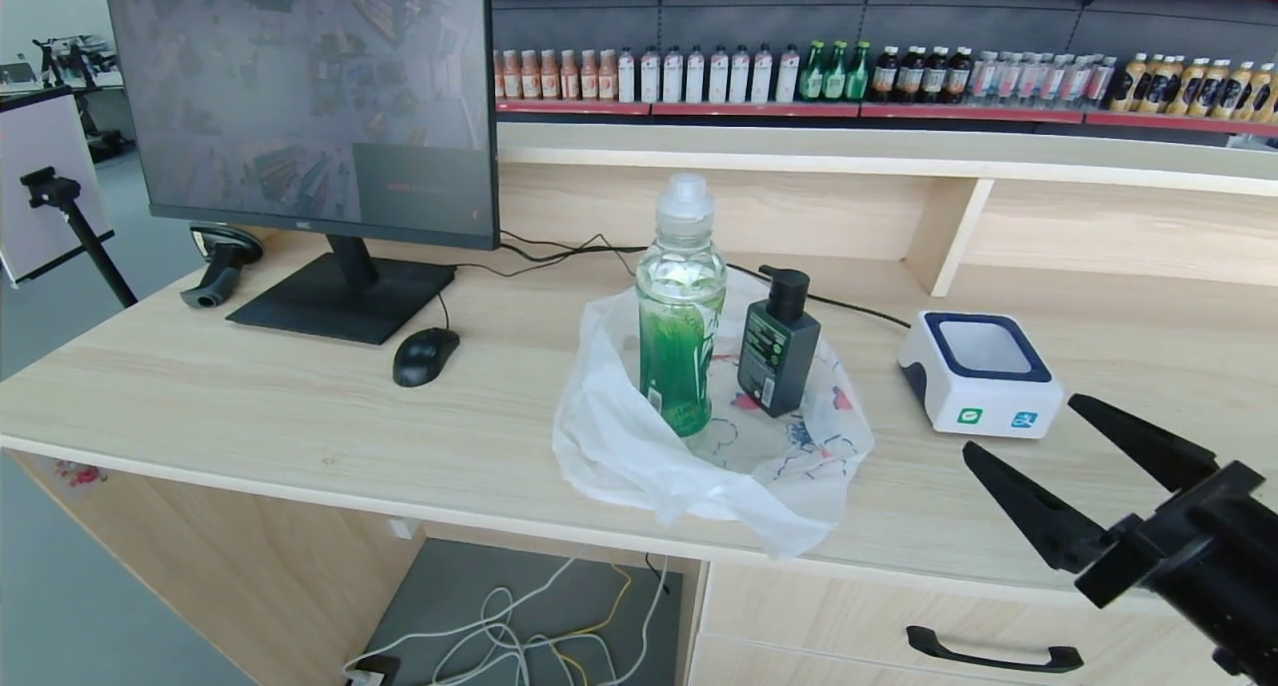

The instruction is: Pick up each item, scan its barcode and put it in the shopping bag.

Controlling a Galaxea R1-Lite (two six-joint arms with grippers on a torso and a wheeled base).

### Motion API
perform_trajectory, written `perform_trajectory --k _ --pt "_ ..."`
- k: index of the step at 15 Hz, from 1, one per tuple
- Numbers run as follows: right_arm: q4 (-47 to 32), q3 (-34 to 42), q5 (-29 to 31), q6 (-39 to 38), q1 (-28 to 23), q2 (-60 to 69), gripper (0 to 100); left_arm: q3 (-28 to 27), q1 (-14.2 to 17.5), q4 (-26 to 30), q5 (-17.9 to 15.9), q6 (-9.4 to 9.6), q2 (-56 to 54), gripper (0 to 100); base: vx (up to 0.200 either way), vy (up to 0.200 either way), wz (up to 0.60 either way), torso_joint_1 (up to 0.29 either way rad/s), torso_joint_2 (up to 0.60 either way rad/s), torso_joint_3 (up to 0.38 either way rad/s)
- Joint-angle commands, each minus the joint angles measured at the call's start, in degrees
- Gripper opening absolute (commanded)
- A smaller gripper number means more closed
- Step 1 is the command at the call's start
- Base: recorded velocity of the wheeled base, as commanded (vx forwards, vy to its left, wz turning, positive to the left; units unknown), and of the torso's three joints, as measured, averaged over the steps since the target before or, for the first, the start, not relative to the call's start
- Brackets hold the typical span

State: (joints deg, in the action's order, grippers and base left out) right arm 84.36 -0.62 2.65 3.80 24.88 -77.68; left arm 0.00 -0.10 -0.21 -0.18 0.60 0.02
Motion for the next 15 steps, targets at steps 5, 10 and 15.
perform_trajectory --k 5,10,15 --pt "-70.21 0.45 -0.45 2.17 4.74 59.05 100 0.00 0.01 0.03 0.01 0.02 -0.02 100 0.000 0.000 0.00 0.000 0.00 0.000" --pt "-82.69 -0.08 -0.10 1.65 2.80 71.09 100 0.00 0.01 0.03 0.01 -0.07 -0.02 100 0.000 0.000 0.00 0.000 0.00 0.000" --pt "-85.24 -0.96 -0.54 -0.99 -22.51 68.98 100 0.00 0.01 0.03 0.01 0.02 -0.02 100 0.000 0.000 0.00 0.000 0.00 0.000"
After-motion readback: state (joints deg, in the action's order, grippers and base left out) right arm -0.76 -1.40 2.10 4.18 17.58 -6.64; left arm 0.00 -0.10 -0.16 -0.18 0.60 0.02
